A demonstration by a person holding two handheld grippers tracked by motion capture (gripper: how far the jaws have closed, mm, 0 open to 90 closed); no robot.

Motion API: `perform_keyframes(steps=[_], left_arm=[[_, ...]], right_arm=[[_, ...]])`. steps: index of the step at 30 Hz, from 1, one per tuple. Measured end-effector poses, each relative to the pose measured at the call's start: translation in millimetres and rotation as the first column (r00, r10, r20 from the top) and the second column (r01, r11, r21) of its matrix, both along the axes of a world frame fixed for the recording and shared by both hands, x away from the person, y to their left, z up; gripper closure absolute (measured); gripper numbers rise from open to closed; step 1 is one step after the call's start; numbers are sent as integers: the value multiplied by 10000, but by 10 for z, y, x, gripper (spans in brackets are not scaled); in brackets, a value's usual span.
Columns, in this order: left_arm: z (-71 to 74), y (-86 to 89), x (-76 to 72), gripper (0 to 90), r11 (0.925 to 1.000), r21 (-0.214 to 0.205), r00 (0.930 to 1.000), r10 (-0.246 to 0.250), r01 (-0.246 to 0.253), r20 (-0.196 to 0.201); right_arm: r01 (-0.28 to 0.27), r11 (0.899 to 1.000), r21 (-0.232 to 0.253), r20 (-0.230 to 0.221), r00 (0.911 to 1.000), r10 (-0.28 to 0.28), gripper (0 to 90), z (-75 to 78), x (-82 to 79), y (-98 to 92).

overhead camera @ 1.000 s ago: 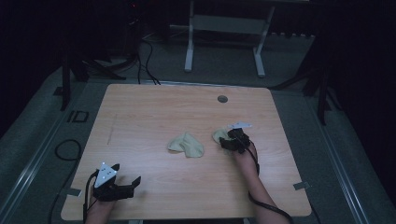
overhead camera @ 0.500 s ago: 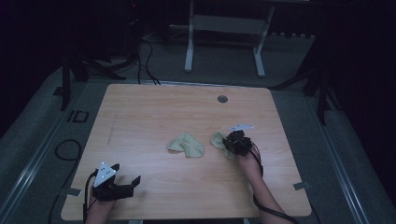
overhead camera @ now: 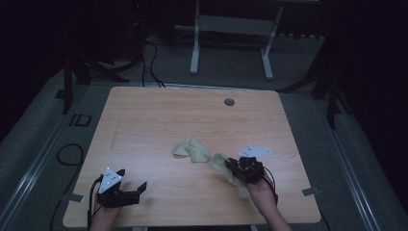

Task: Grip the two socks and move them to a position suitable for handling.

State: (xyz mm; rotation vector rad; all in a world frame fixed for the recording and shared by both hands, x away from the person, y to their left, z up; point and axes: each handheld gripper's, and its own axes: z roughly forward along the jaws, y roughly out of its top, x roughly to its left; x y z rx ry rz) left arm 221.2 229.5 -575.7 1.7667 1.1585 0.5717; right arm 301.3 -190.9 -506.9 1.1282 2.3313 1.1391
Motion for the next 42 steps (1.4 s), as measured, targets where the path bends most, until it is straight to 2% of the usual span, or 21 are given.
perform_keyframes(steps=[3,5,7,8,10,13,15,16,19,21,25,27,32,33,35,36,37,38,39,40,42], left_arm=[[-4,0,3,20,10000,-9,10000,10,-10,-16],[-6,-13,6,20,10000,13,10000,30,-30,-30],[2,-25,2,19,9997,223,10000,-20,20,-15],[12,-36,-4,19,9999,161,10000,-47,48,-36],[37,-48,-16,19,9999,-122,9999,-121,121,-40],[75,-79,-27,20,9981,-578,9997,-236,233,-56],[92,-127,-35,20,9958,-824,9991,-404,391,-139],[97,-154,-39,20,9955,-815,9986,-496,482,-156],[107,-258,-54,20,9953,-656,9973,-724,715,-127],[110,-365,-63,20,9933,-574,9947,-1015,1003,-169],[119,-593,-88,20,9885,-50,9884,-1512,1512,-162],[126,-712,-97,20,9812,56,9808,-1925,1928,-313],[142,-945,-110,47,9606,402,9606,-2728,2750,-533],[146,-968,-105,49,9570,397,9567,-2850,2875,-589],[159,-1025,-92,76,9504,411,9503,-3057,3083,-590],[169,-1050,-89,111,9468,352,9466,-3180,3200,-528],[181,-1075,-89,209,9404,337,9407,-3371,3384,-385],[198,-1106,-88,209,9335,307,9339,-3564,3572,-288],[216,-1142,-86,256,9261,276,9265,-3758,3762,-193],[239,-1177,-85,362,9145,275,9149,-4036,4036,-68],[286,-1264,-83,520,8979,310,8981,-4396,4391,108]], right_arm=[[-371,9990,253,25,9993,370,793,-3,-257,24],[-427,9990,148,21,9991,427,794,-54,-400,58],[-406,9991,112,-52,9992,406,793,-98,-468,70],[-666,9970,396,-482,9965,684,792,-154,-506,71],[-684,9970,356,-495,9963,701,791,-176,-528,75],[-702,9974,-148,-405,9968,696,790,-267,-555,98],[-557,9979,-330,-584,9968,537,790,-369,-528,109],[-370,9979,-536,-640,9974,336,789,-452,-502,121],[-317,9969,-723,-771,9967,261,781,-523,-483,141],[-242,9962,-837,-652,9977,188,756,-569,-505,172],[-651,9865,-1505,-228,9978,624,557,-577,-576,271],[-632,9829,-1732,78,9978,655,482,-598,-625,341],[-603,9856,-1581,-100,9982,595,395,-598,-601,364],[-672,9874,-1435,-250,9976,642,363,-579,-593,359],[-627,9928,-1023,-258,9978,604,338,-502,-601,322],[-654,9937,-911,-224,9977,636,338,-461,-613,304],[-787,9946,-683,70,9968,794,384,-356,-667,255],[-787,9946,-683,70,9968,794,384,-356,-667,255],[-893,9935,-703,166,9957,907,423,-314,-707,234],[-1029,9912,-833,202,9943,1049,471,-288,-749,220],[-1309,9858,-1054,174,9909,1334,523,-279,-852,206]])
